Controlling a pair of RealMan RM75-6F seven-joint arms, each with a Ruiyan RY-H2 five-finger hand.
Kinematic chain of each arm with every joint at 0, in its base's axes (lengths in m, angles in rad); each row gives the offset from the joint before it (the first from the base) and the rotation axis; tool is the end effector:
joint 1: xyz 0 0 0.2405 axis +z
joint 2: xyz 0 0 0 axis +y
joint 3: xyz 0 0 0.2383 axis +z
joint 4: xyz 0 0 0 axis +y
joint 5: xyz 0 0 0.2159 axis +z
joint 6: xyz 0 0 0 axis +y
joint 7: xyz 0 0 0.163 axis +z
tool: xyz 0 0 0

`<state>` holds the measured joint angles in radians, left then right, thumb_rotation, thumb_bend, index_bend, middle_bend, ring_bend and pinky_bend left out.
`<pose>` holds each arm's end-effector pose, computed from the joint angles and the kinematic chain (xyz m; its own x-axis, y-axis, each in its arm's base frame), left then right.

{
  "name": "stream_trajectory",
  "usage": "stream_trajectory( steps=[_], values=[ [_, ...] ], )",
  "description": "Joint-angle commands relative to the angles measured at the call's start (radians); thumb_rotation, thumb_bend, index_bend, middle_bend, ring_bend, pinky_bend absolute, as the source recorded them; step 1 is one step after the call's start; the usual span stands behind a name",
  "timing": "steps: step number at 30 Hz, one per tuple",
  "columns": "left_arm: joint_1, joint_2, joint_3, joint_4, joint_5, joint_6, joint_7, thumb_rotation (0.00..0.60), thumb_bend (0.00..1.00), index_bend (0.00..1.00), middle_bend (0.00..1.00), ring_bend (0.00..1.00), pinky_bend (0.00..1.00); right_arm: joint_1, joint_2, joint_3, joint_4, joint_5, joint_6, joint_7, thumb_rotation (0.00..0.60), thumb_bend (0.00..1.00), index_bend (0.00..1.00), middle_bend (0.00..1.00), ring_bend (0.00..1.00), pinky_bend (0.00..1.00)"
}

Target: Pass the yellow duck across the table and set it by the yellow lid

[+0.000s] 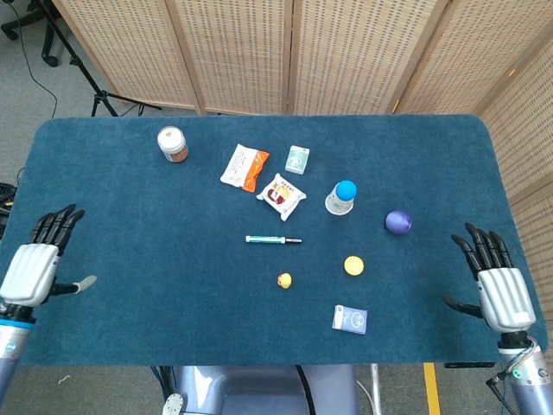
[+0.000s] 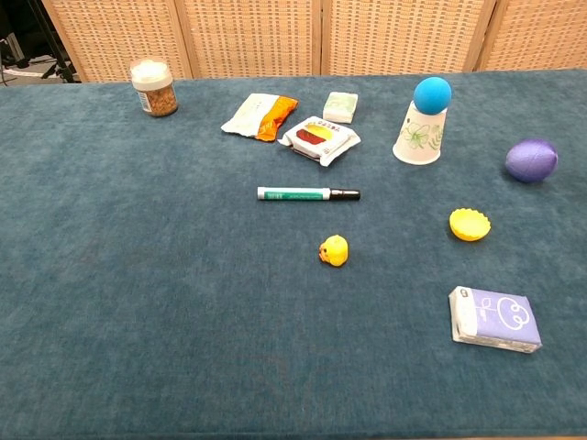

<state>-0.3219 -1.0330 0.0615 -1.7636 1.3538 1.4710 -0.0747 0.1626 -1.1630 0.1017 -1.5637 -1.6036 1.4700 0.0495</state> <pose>-0.2589 0.2378 0.1479 0.2750 0.0554 0.9598 0.9600 -0.0698 -0.2710 -0.2666 -0.2310 0.1365 0.3557 0.0577 0.9328 -0.9149 -0.1824 0.3602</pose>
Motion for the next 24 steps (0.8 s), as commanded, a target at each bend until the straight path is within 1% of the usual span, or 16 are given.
stream_trajectory(
  steps=[1,3,4,7,11,14,16,20,24],
  values=[
    [0.033,0.037,0.006,-0.03,-0.036,-0.004,-0.026,0.6,0.02,0.0,0.0,0.0,0.0,0.068,0.014,-0.017,-0.071,-0.045,-0.095,-0.028,0.6,0.0,0.17,0.0,0.0,0.0],
    [0.04,0.052,-0.003,-0.035,-0.025,-0.001,-0.046,0.6,0.02,0.0,0.0,0.0,0.0,0.111,0.017,-0.022,-0.107,-0.062,-0.158,-0.028,0.6,0.0,0.22,0.0,0.0,0.0],
    [0.051,0.057,-0.006,-0.033,-0.007,0.016,-0.049,0.6,0.02,0.0,0.0,0.0,0.0,0.146,0.014,-0.021,-0.133,-0.059,-0.214,-0.027,0.6,0.0,0.25,0.0,0.0,0.0],
    [0.072,0.062,-0.01,-0.036,0.028,0.044,-0.06,0.6,0.03,0.0,0.0,0.0,0.0,0.207,0.004,-0.008,-0.181,-0.035,-0.309,-0.043,0.6,0.02,0.3,0.0,0.0,0.0],
    [0.096,0.062,-0.018,-0.033,0.068,0.07,-0.066,0.6,0.03,0.0,0.0,0.0,0.0,0.291,-0.059,0.025,-0.233,0.016,-0.415,-0.151,0.6,0.05,0.32,0.0,0.0,0.0],
    [0.103,0.065,-0.025,-0.031,0.076,0.063,-0.071,0.6,0.02,0.0,0.0,0.0,0.0,0.332,-0.118,0.044,-0.252,0.064,-0.458,-0.241,0.6,0.09,0.34,0.0,0.0,0.0],
    [0.107,0.067,-0.03,-0.029,0.078,0.056,-0.076,0.6,0.02,0.0,0.0,0.0,0.0,0.366,-0.172,0.057,-0.252,0.108,-0.494,-0.305,0.6,0.14,0.35,0.0,0.0,0.0],
    [0.113,0.071,-0.039,-0.025,0.086,0.047,-0.085,0.6,0.03,0.0,0.0,0.0,0.0,0.415,-0.265,0.072,-0.242,0.188,-0.531,-0.418,0.6,0.22,0.36,0.0,0.0,0.0],
    [0.118,0.073,-0.046,-0.024,0.096,0.036,-0.092,0.6,0.03,0.0,0.0,0.0,0.0,0.46,-0.358,0.082,-0.21,0.259,-0.549,-0.515,0.6,0.23,0.37,0.0,0.0,0.0]
  ],
)
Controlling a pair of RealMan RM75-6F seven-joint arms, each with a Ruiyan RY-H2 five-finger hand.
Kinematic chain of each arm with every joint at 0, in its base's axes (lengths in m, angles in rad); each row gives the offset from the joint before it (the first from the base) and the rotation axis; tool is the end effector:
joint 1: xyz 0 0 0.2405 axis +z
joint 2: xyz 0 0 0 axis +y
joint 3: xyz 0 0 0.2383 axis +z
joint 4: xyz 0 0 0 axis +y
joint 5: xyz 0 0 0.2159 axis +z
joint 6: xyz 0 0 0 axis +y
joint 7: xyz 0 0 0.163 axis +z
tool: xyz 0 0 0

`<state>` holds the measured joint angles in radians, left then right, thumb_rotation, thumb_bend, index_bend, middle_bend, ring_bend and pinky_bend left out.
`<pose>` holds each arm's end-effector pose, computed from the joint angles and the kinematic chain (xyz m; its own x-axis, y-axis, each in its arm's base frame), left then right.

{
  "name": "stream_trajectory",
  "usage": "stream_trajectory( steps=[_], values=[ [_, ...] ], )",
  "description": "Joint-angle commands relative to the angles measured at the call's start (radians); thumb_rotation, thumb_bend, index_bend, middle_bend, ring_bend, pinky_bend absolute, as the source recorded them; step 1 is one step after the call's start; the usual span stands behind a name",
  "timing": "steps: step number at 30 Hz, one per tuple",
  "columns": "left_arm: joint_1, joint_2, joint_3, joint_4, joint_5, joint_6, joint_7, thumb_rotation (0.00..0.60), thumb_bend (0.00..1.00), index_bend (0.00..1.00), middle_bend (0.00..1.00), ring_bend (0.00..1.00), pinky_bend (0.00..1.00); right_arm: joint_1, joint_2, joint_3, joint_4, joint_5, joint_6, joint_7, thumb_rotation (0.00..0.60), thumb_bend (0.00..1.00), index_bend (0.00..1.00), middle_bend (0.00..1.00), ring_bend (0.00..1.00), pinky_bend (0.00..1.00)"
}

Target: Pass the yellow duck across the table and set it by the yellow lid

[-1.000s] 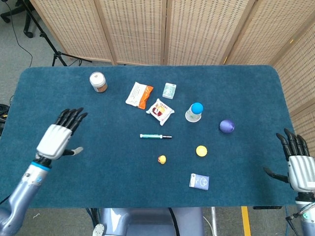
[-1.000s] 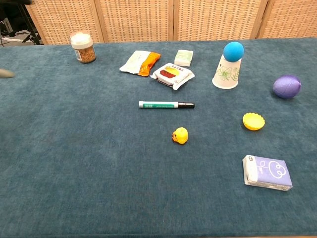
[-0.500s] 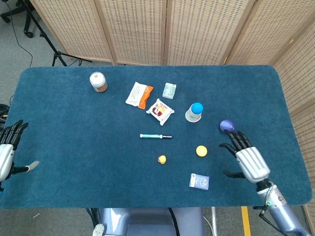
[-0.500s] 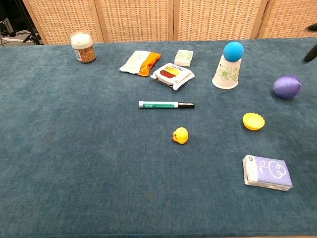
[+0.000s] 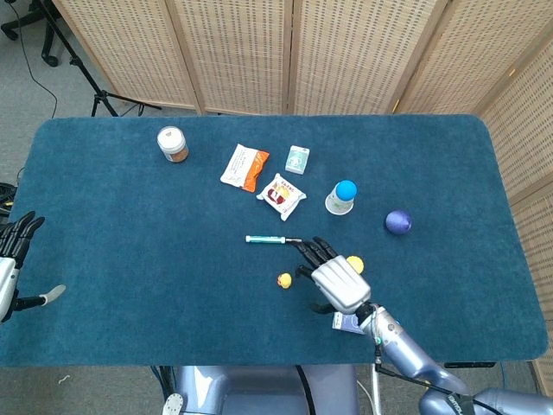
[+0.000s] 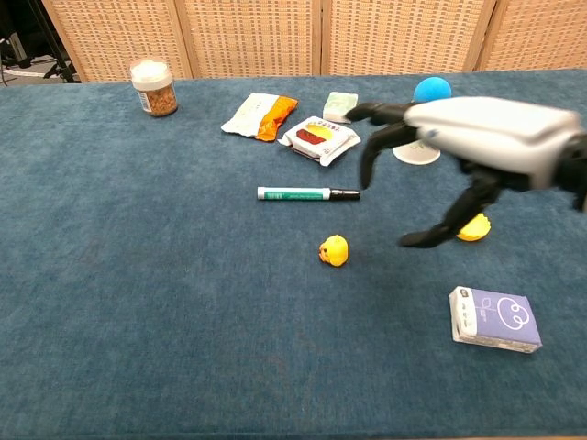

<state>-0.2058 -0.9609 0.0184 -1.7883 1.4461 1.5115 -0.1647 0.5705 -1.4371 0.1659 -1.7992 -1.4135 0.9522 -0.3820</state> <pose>-0.2635 0.2157 0.1739 0.2256 0.0087 0.9742 0.9725 -0.0609 -0.2247 -0.0913 -0.2726 -0.0131 0.4302 -0.2581 0.8651 -0.7902 -0.5711 0.2225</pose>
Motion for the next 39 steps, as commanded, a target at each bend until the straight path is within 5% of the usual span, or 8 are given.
stream_trajectory(
  steps=[1,15,39],
  values=[
    [0.003,0.002,-0.004,0.001,0.006,-0.007,-0.002,0.6,0.03,0.0,0.0,0.0,0.0,0.06,-0.103,0.02,0.036,0.086,-0.031,-0.105,0.6,0.24,0.37,0.0,0.0,0.0],
    [0.016,0.016,-0.026,0.004,0.019,-0.04,-0.033,0.6,0.03,0.0,0.0,0.0,0.0,0.172,-0.284,0.032,0.188,0.313,-0.018,-0.336,0.6,0.28,0.37,0.0,0.0,0.0],
    [0.026,0.024,-0.048,0.0,0.032,-0.075,-0.041,0.6,0.03,0.0,0.0,0.0,0.0,0.225,-0.319,0.008,0.29,0.41,-0.01,-0.312,0.6,0.31,0.37,0.0,0.0,0.0]
  ],
)
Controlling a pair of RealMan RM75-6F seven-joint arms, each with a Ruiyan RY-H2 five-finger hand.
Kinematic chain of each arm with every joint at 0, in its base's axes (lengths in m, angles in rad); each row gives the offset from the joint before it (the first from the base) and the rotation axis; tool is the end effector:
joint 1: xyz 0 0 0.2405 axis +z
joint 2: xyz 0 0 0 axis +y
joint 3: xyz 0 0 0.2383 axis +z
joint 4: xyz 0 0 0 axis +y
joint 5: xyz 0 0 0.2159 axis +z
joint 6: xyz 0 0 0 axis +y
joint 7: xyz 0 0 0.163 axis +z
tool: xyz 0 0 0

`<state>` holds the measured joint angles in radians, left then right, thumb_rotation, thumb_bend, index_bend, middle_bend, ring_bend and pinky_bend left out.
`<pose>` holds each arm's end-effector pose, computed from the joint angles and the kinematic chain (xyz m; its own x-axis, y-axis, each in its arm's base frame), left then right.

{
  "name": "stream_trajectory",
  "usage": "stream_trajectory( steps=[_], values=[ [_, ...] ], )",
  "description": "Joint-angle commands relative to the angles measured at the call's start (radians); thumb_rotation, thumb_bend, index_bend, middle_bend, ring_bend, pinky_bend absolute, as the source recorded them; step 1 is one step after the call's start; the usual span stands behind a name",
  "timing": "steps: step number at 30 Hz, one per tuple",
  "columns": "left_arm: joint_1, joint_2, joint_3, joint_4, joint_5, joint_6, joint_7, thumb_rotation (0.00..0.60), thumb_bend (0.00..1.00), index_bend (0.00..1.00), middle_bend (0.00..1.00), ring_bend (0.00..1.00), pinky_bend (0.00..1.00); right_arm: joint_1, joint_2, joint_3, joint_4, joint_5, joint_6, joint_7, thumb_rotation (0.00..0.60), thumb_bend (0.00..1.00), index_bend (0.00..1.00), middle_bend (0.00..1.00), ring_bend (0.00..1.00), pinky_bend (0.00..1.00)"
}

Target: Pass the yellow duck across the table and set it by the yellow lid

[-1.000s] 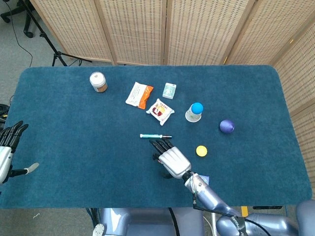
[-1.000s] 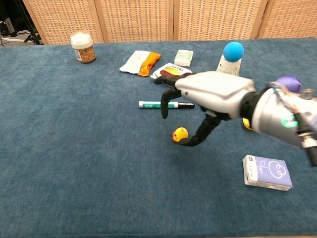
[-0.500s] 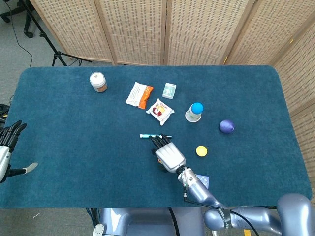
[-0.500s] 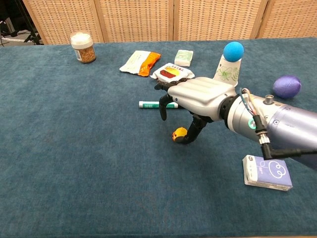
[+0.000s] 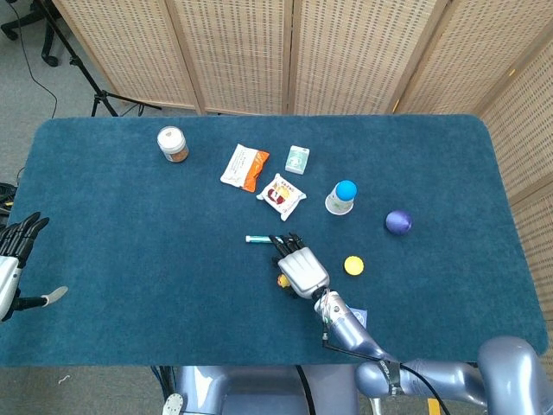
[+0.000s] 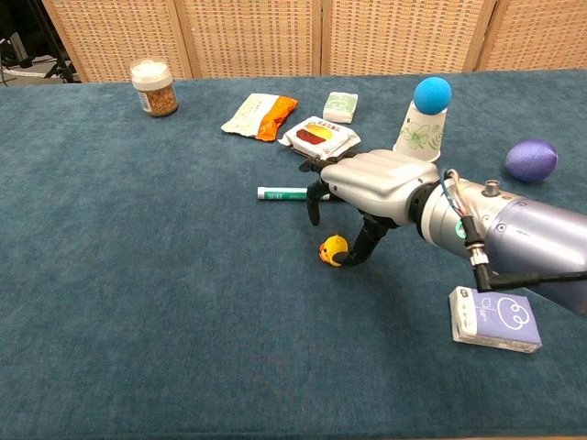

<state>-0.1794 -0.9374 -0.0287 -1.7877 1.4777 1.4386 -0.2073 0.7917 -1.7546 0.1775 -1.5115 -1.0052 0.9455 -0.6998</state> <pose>-0.2644 0.2182 0.1743 0.2074 0.0471 0.9771 0.9765 -0.0691 -0.2040 -0.0733 -0.3076 -0.0966 0.5735 -0.2813 0.7694 -0.7695 -0.5072 0.3881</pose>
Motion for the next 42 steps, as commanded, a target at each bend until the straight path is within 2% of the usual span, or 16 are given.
stream_trajectory(
  steps=[1,18,27,37,42],
  values=[
    [0.0,0.0,-0.002,-0.001,0.0,-0.004,0.002,0.6,0.03,0.0,0.0,0.0,0.0,0.006,-0.003,-0.005,0.005,0.002,-0.003,0.007,0.6,0.31,0.37,0.0,0.0,0.0],
    [0.003,0.004,-0.012,-0.003,0.002,-0.023,-0.004,0.6,0.03,0.0,0.0,0.0,0.0,0.025,-0.016,-0.024,0.043,0.018,-0.006,0.04,0.6,0.31,0.43,0.0,0.0,0.0],
    [0.006,0.006,-0.014,-0.004,0.006,-0.026,-0.007,0.6,0.03,0.0,0.0,0.0,0.0,0.032,-0.023,-0.029,0.05,0.018,-0.001,0.05,0.6,0.36,0.48,0.0,0.0,0.0],
    [0.008,0.007,-0.016,-0.005,0.01,-0.032,-0.007,0.6,0.03,0.0,0.0,0.0,0.0,0.032,-0.011,-0.032,0.034,0.009,0.018,0.052,0.6,0.39,0.5,0.0,0.0,0.0],
    [0.008,0.008,-0.017,-0.004,0.008,-0.035,-0.006,0.6,0.03,0.0,0.0,0.0,0.0,0.025,0.033,-0.022,-0.019,-0.021,0.053,0.057,0.6,0.39,0.5,0.0,0.0,0.0]
  ],
)
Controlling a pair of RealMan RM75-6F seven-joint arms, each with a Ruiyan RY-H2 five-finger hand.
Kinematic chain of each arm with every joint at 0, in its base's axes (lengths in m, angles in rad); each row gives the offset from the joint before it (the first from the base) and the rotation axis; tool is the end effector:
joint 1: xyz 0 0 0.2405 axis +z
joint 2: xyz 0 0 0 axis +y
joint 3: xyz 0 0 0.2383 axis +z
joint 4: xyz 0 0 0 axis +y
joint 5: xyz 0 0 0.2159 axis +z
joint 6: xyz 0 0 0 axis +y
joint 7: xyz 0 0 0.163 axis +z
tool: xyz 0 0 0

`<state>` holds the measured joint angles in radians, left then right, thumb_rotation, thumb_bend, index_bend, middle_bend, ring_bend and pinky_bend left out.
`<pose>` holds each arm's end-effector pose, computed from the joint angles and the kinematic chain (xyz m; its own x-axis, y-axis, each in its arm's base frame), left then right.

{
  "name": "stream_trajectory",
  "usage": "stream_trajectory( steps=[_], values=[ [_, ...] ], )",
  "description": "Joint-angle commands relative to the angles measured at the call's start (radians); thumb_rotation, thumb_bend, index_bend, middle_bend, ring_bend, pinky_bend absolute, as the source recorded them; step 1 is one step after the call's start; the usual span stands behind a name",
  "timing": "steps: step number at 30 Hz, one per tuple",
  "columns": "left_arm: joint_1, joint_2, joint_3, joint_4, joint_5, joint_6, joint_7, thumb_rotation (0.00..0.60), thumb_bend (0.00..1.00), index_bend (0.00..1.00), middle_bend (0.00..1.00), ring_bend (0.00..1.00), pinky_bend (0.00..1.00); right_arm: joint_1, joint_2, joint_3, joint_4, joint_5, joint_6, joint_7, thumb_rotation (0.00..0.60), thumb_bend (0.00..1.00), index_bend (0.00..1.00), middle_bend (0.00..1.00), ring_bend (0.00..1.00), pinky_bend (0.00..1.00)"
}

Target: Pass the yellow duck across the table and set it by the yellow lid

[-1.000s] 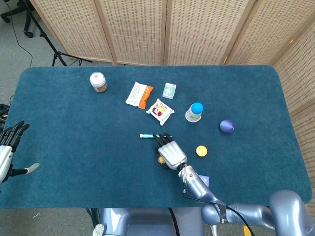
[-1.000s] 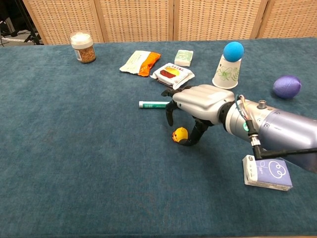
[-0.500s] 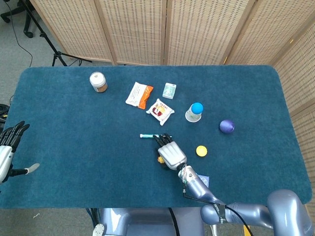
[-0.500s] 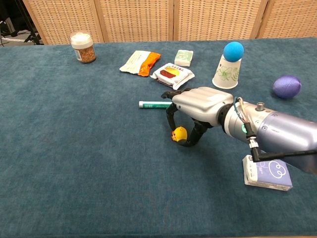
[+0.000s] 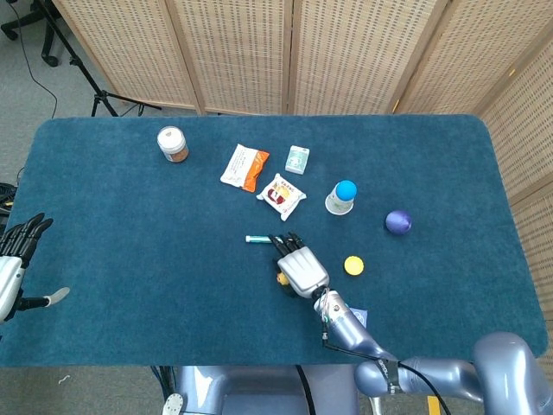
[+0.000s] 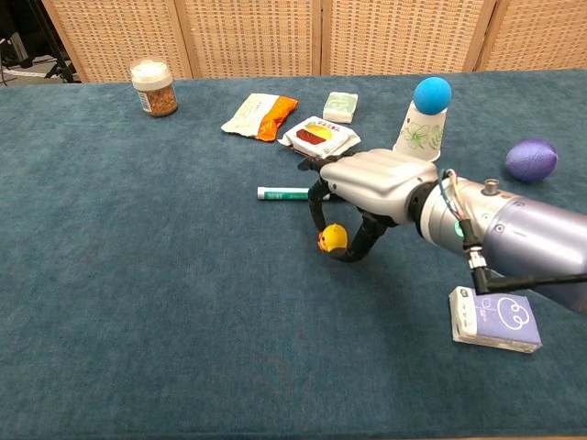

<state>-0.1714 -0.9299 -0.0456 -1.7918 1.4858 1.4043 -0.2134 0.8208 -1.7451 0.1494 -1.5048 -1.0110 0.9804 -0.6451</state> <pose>-0.2645 0.2193 0.1728 0.2057 0.0686 0.9762 0.9772 -0.0688 -0.2011 -0.0727 -0.3103 -0.0933 0.5585 -0.2698 0.7844 -0.7751 -0.5068 0.3775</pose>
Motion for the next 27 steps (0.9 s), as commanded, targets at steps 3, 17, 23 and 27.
stream_trajectory(
  steps=[3,17,23,27],
  values=[
    [0.0,0.0,-0.002,0.001,-0.002,-0.002,0.0,0.6,0.03,0.0,0.0,0.0,0.0,-0.015,0.078,0.011,-0.069,-0.039,0.048,-0.001,0.6,0.39,0.5,0.0,0.0,0.0],
    [-0.004,-0.009,0.002,-0.016,0.009,-0.014,0.039,0.6,0.03,0.0,0.0,0.0,0.0,-0.104,0.264,-0.027,-0.07,-0.075,0.064,0.131,0.6,0.39,0.5,0.0,0.0,0.0],
    [-0.009,-0.012,0.0,-0.02,0.0,-0.025,0.054,0.6,0.03,0.0,0.0,0.0,0.0,-0.127,0.26,-0.05,-0.016,-0.1,0.045,0.194,0.6,0.39,0.5,0.0,0.0,0.0],
    [-0.009,-0.012,0.0,-0.02,-0.001,-0.029,0.055,0.6,0.03,0.0,0.0,0.0,0.0,-0.133,0.252,-0.056,0.01,-0.107,0.032,0.215,0.6,0.39,0.5,0.0,0.0,0.0]
  ],
)
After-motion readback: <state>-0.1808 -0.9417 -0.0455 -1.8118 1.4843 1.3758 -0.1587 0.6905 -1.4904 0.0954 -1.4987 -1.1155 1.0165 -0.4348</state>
